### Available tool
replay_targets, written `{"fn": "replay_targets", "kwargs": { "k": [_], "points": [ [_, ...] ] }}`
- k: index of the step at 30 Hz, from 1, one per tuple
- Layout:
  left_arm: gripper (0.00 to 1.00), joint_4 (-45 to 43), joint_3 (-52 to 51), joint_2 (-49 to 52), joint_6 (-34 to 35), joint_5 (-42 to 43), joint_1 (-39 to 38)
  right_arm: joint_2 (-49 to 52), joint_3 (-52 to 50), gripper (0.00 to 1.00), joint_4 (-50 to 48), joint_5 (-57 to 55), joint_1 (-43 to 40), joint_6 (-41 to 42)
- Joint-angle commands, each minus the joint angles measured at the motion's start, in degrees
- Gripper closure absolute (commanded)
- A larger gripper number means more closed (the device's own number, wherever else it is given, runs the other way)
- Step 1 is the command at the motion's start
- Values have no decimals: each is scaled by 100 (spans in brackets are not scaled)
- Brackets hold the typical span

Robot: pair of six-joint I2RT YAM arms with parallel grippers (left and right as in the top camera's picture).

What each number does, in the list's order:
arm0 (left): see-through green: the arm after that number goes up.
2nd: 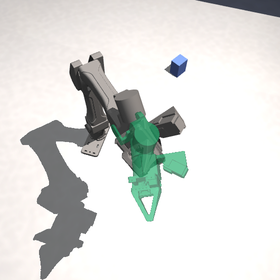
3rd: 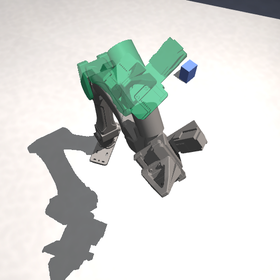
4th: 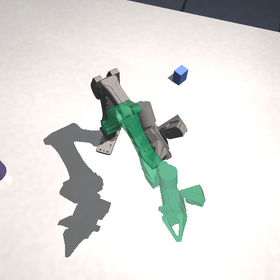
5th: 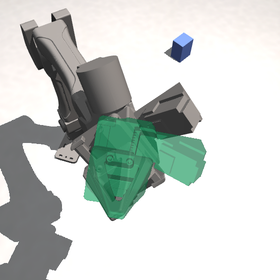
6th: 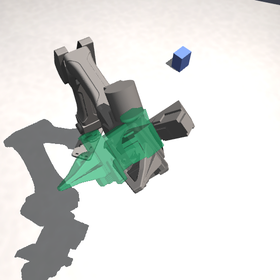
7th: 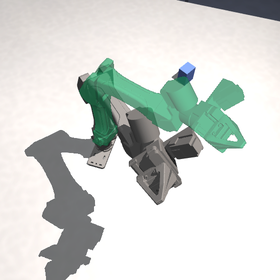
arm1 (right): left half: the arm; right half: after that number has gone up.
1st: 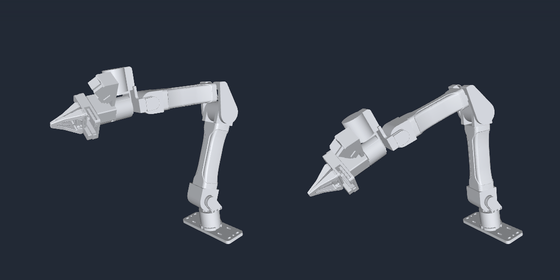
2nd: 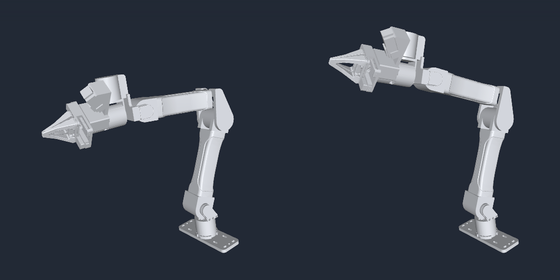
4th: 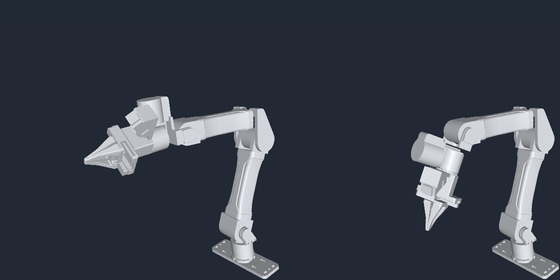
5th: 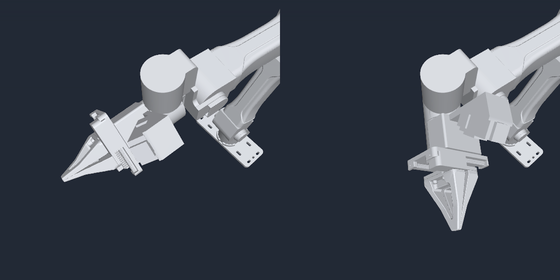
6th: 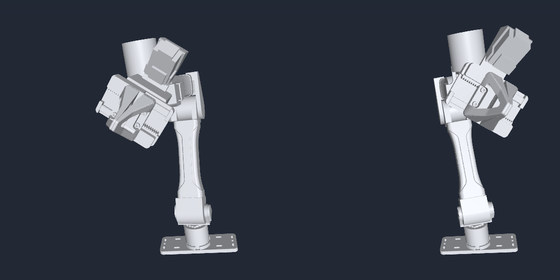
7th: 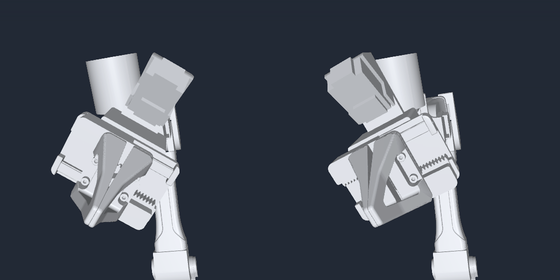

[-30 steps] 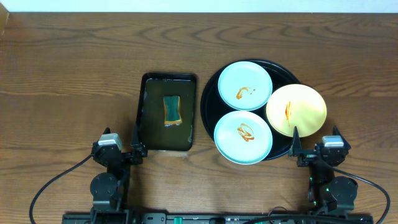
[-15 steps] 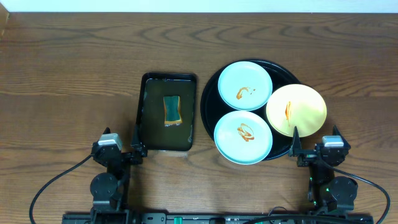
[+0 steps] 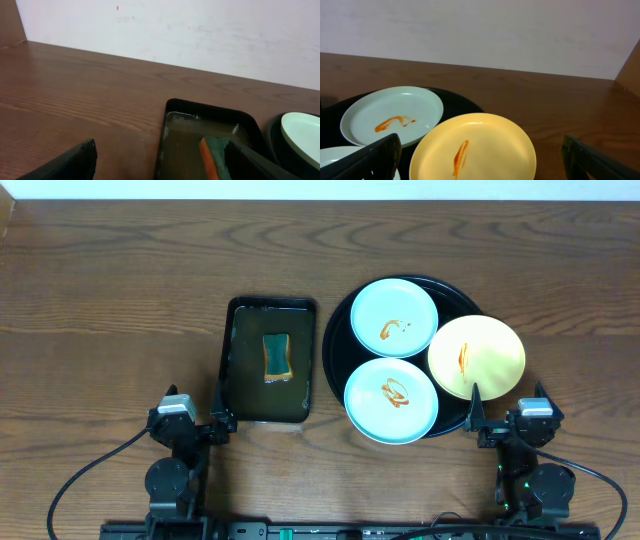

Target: Clean dirty plates on tray and stack at the side

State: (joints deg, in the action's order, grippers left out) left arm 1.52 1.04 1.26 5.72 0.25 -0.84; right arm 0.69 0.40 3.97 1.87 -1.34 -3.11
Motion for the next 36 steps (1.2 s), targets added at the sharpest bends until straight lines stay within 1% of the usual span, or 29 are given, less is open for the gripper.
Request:
{"fn": "replay_targets", "kwargs": {
  "k": [1,17,24,27,29,31,33,36],
  "points": [
    [18,267,-81,11,-76,-74,24,-20,-9,1,17,2,26,90],
    [18,260,-81,11,-74,-72,24,-20,-9,1,13,2,26,92],
    [18,260,-81,11,-72,-72,24,-20,-9,1,-28,271,26,94],
    [18,260,-81,11,273,-74,24,31,-7,1,11,151,26,109],
    [18,262,-81,11,584,-74,24,116,0,1,59,-203,26,393],
    [18,299,-52,20,844,-72,24,273,39,1,79,-249,26,590],
    [18,402,44,79,997,-72,24,501,157,1,205,-249,26,857],
    [18,616,310,334,1032,-72,24,901,404,1,339,-197,26,1093]
  ]
}}
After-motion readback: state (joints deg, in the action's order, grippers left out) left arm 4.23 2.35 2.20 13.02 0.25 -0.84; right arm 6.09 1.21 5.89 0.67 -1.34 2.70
